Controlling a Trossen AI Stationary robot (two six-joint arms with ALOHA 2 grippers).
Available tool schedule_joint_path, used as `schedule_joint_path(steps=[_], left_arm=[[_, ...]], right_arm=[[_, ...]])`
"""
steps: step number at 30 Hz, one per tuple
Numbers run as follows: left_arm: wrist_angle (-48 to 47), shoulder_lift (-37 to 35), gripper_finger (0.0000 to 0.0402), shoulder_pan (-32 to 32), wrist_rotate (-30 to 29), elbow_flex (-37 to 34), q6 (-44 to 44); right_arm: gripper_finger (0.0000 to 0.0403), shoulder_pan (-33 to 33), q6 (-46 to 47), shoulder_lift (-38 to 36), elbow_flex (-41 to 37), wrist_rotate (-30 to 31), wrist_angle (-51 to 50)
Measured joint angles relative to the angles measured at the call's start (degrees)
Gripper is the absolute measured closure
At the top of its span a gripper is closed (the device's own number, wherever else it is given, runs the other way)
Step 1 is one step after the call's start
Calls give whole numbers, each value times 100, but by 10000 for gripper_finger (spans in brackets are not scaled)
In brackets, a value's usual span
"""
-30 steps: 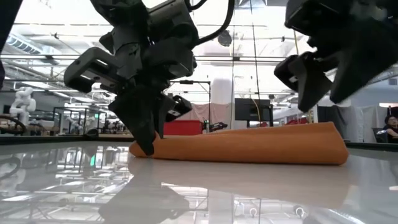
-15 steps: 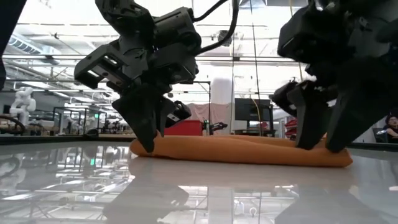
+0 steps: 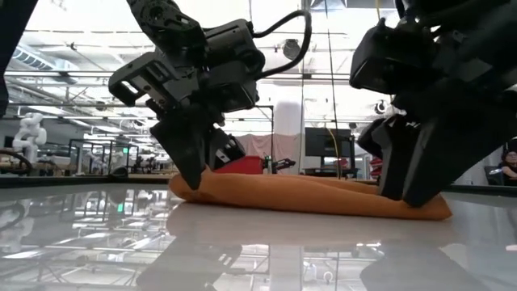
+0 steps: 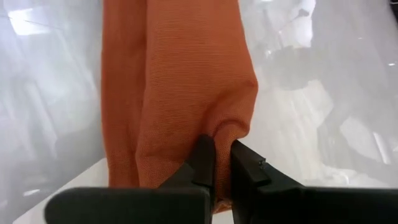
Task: Roll towel
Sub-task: Roll the orange towel
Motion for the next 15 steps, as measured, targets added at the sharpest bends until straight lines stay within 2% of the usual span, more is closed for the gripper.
schedule_joint_path(steps=[3,6,7,12,15], left_arm=[[-23,0,381,-2,171,0,-54],[-42,-2,381,27,474,0,-142],[-49,-3,381,48,583,5,-215],[-105,-9,381,193,1063,13,-664],[-188,-13,381,301,1334,13,-1030]], right_arm=[[300,-6,248,9,-6,18,-27],[377,-17,385,-11,-15,-408,201],[388,-19,460,-7,-16,-592,298],[396,-197,1129,9,-41,-1622,792],[399,-259,1437,7,-39,-1915,1015]])
